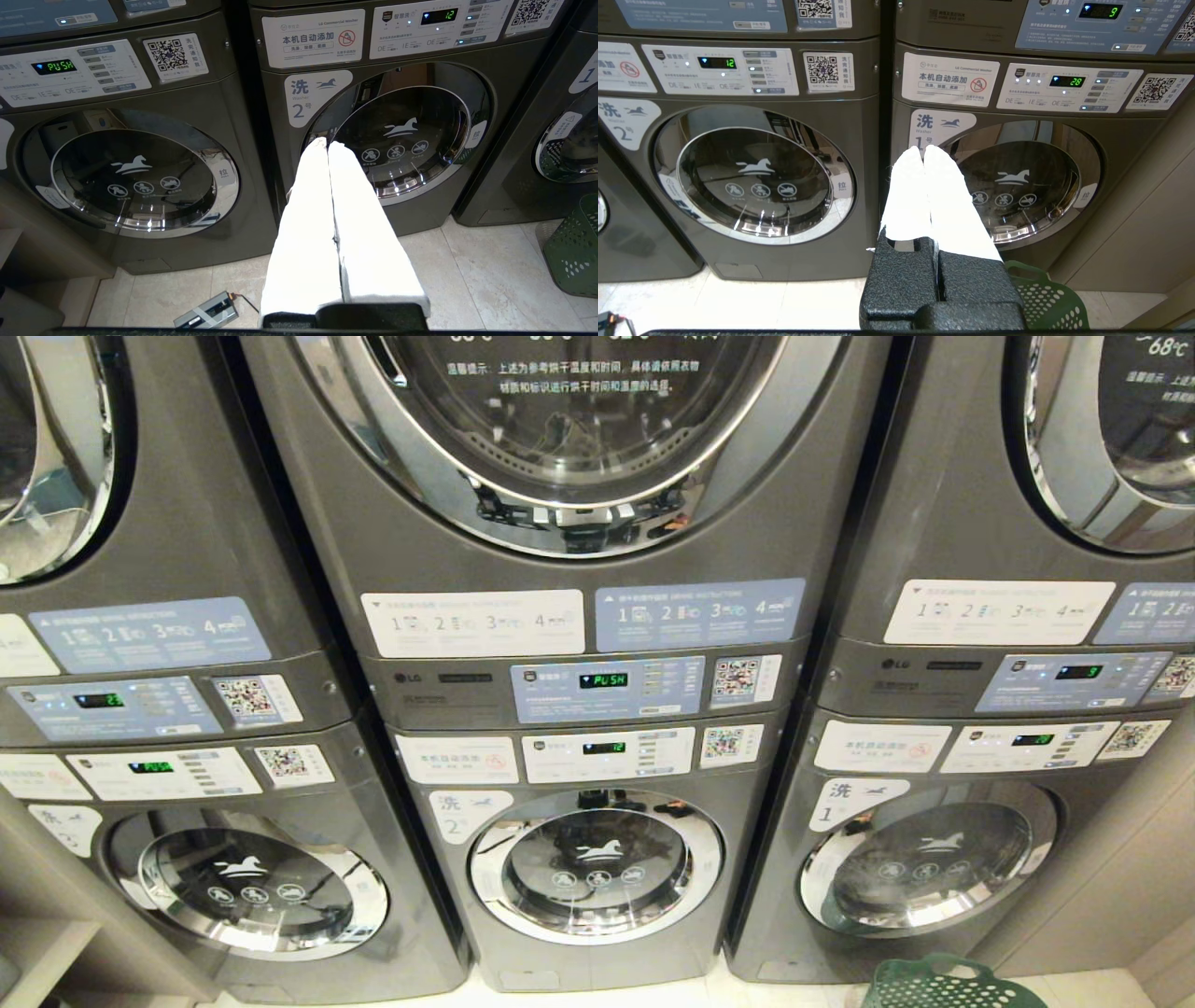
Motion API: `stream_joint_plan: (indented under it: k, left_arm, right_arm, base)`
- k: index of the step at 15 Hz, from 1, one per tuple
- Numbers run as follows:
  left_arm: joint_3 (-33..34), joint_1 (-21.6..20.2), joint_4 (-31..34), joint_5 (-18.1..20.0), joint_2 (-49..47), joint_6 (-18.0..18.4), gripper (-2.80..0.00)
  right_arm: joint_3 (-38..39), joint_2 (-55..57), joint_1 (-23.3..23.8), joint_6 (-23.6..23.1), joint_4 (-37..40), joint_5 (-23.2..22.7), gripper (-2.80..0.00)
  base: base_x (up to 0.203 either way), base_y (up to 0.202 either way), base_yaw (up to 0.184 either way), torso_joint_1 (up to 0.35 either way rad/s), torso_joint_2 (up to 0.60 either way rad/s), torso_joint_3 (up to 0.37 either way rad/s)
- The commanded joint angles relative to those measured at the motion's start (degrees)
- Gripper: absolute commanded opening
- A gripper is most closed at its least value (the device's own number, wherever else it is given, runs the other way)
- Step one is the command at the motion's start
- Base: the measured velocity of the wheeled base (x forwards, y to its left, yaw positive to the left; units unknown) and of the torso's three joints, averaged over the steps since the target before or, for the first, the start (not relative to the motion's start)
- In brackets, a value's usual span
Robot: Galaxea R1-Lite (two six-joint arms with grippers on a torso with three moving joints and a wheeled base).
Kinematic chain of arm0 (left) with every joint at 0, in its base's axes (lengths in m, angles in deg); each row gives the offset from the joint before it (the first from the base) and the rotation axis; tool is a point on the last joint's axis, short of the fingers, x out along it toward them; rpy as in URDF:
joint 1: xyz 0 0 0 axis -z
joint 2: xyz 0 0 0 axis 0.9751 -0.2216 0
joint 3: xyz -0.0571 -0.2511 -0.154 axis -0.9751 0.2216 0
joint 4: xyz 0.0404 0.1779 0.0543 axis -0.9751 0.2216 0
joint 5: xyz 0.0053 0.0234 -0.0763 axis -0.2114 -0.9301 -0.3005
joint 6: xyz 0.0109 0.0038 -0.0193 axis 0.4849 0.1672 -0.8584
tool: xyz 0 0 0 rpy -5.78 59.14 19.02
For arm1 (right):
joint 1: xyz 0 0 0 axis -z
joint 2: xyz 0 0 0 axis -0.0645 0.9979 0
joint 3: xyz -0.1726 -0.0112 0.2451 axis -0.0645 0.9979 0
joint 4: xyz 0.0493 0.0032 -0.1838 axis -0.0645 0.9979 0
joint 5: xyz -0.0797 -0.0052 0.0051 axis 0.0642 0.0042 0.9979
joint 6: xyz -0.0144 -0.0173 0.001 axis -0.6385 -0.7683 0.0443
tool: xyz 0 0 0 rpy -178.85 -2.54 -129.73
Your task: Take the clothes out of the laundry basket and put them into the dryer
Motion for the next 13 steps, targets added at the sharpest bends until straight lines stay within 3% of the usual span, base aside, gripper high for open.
stream_joint_plan:
  k: [1,13]
  left_arm:
    - [-0.07,0.0,0.14,0.02,0.02,0.02,-2.8]
    - [0.02,0.0,-0.13,-0.24,0.02,-0.42,-2.8]
  right_arm:
    - [0.35,0.0,-0.02,0.03,0.25,0.04,-2.8]
    - [0.35,0.01,-0.02,0.89,0.67,0.3,-2.8]
  base:
    - [0.0,0.0,0.0,0.0,0.0,0.0]
    - [0.0,0.0,0.0,0.0,0.0,0.0]
